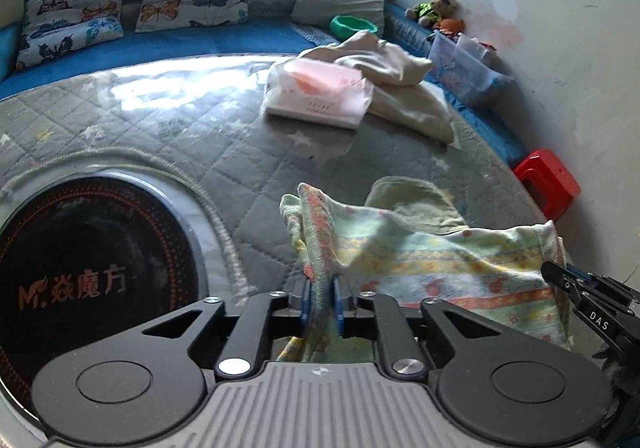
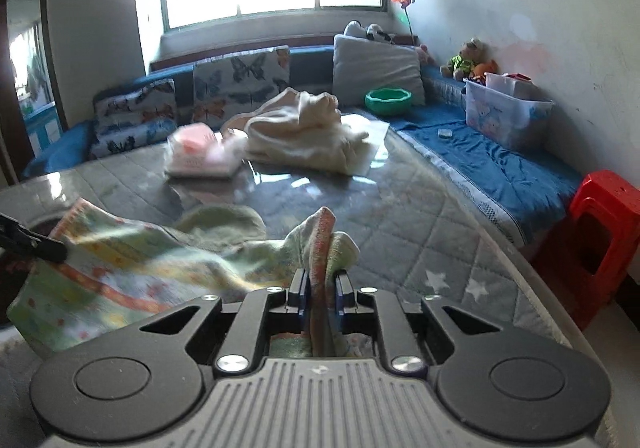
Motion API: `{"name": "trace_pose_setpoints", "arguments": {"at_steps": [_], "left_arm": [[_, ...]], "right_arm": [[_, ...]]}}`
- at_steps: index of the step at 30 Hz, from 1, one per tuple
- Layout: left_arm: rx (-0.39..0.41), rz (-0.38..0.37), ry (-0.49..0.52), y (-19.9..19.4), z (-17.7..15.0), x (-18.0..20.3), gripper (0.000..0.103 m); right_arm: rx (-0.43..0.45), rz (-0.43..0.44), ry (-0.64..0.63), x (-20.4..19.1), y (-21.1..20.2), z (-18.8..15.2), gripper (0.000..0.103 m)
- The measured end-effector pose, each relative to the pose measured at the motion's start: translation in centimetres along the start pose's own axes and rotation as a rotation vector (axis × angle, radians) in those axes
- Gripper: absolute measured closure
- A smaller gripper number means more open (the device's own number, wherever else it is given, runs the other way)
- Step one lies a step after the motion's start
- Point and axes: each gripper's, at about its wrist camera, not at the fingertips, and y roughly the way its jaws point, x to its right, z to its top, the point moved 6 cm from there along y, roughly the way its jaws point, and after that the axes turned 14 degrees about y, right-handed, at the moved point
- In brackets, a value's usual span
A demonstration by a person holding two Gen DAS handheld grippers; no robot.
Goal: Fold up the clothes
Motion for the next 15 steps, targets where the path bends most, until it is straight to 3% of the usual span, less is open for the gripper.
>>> {"name": "trace_pose_setpoints", "arguments": {"at_steps": [4, 5, 6, 7, 15], "left_arm": [[-0.023, 0.020, -0.004, 0.6, -0.6, -0.8, 0.079], [-0.029, 0.026, -0.007, 0.7, -0.7, -1.0, 0.071], [-0.032, 0.034, -0.009, 0.8, -0.8, -1.2, 0.065], [-0.032, 0.042, -0.009, 0.8, -0.9, -1.4, 0.064], [-0.039, 0.068, 0.033, 0.4, -1.5, -1.0, 0.056]], "right_arm": [[-0.003, -0.022, -0.010, 0.2, 0.1, -0.4, 0.081], [-0.003, -0.024, -0.013, 0.1, 0.1, -0.4, 0.079], [-0.005, -0.022, -0.016, 0.0, 0.1, -0.4, 0.069], [-0.007, -0.018, -0.020, -0.2, 0.0, -0.5, 0.063], [-0.053, 0.063, -0.090, -3.8, 0.9, -2.0, 0.055]]}}
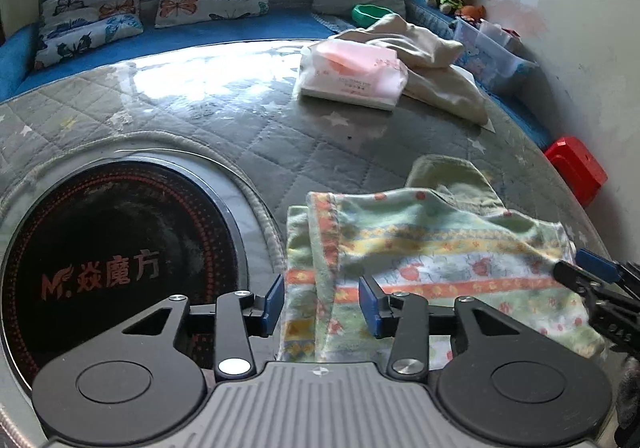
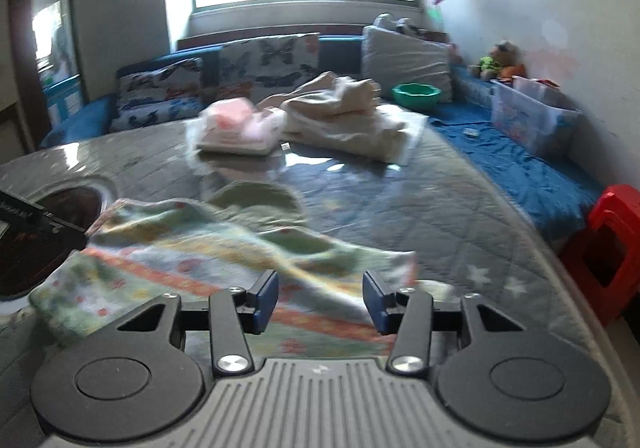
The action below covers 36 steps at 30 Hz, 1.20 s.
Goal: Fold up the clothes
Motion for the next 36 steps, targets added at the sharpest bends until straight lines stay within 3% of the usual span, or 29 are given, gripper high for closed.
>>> {"name": "trace_pose_setpoints", "arguments": {"at_steps": [7, 16, 36], "left_arm": [[-0.030, 0.020, 0.052, 0.3, -1.4, 1.0, 0.052], [-0.044, 0.040, 0.095, -0.4, -2.9, 1.0, 0.045], [-0.041, 0.046, 0.128, -1.6, -5.9, 0.7, 0.043]], "right_arm": [[-0.061, 0.060, -0.059, -2.9, 0.8, -2.4, 0.046], [-0.077, 0.093, -0.114, -4.8, -1.3, -4.5, 0.039], [-0.102, 0.131, -0.182, -7.8, -2.6, -6.6, 0.036]]}}
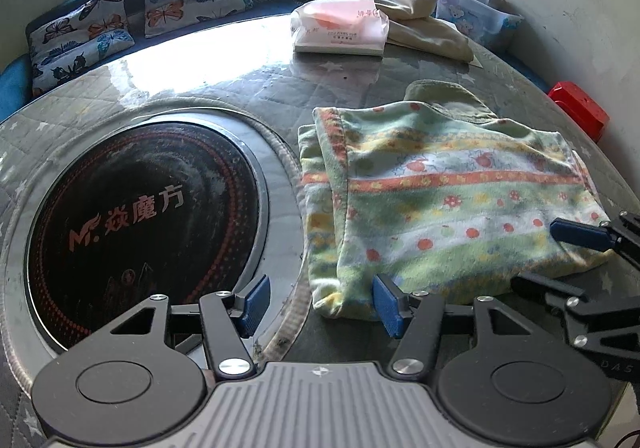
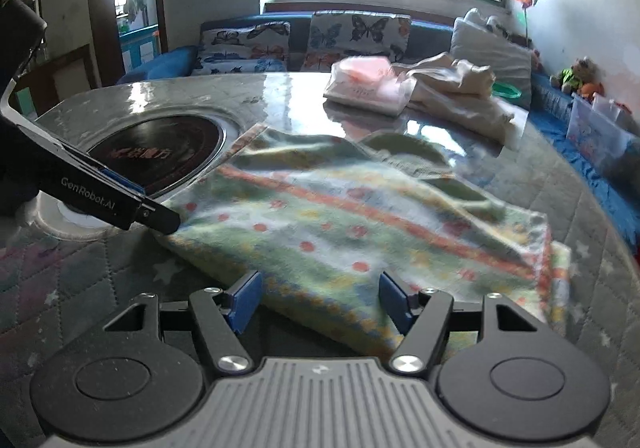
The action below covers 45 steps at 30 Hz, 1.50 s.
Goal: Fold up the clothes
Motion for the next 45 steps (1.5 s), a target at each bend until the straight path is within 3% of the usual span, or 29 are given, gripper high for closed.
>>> {"name": "trace_pose_setpoints", "arguments": {"at_steps": [8, 14, 24, 38, 45], "left_arm": [[0.000, 0.002, -0.005, -0.7, -1.2, -0.3, 0.042], [-0.008, 0.008, 0.008, -1.5, -2.1, -0.3, 0.040], [0.010, 0.045, 0.038, -3.6, -3.2, -1.0, 0.027], [0.146, 0.061, 0.054, -8.1, -4.5, 1.4, 0.001], [0.123, 0.022, 0.060, -7.8, -6.2, 3.9, 0.000]], "right_arm": [[0.003, 0.021, 0.010, -0.7, -0.7, -0.5, 0.032], [0.000, 0.023, 0.023, -1.0, -0.9, -0.8, 0.018], [0.030, 0.026, 0.014, -1.9, -1.8, -0.8, 0.001], [0.029, 0.000, 0.031, -1.8, -2.8, -2.5, 0.000], [-0.009, -0.031, 0.053, -0.5, -3.2, -4.1, 0.000]]}}
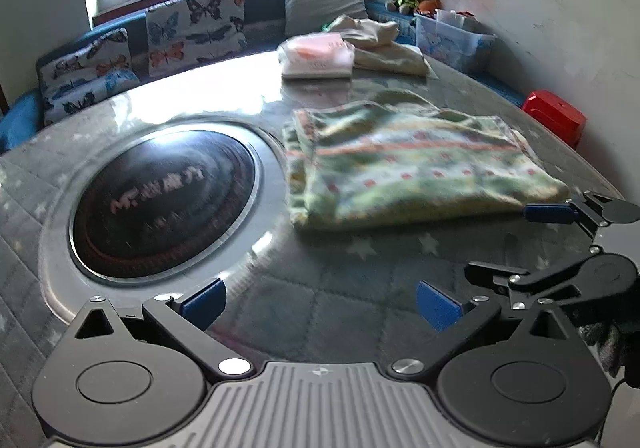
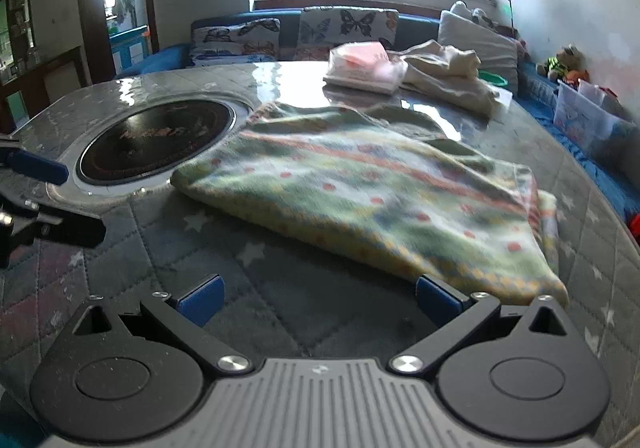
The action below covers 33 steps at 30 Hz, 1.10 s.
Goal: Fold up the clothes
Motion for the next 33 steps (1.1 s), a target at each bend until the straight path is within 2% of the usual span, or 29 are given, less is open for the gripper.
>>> {"name": "trace_pose_setpoints", "arguments": {"at_steps": [7, 16, 33], "left_arm": [[-0.063, -0.011, -0.009, 1.1, -1.7, 1.5, 0.000], [-0.116, -0.027, -0.002, 2.2, -3.0, 2.8, 0.000], [-0.141, -0.010, 0.001, 2.7, -3.0, 3.1, 0.000]], "right_arm": [[-0.026, -0.033, 0.015, 0.9, -0.4, -1.6, 0.000], [0.000, -0.038, 0.041, 1.0, -0.8, -2.2, 0.000], [-0.002, -0.032, 0.040, 1.0, -0.9, -2.4, 0.000]]}}
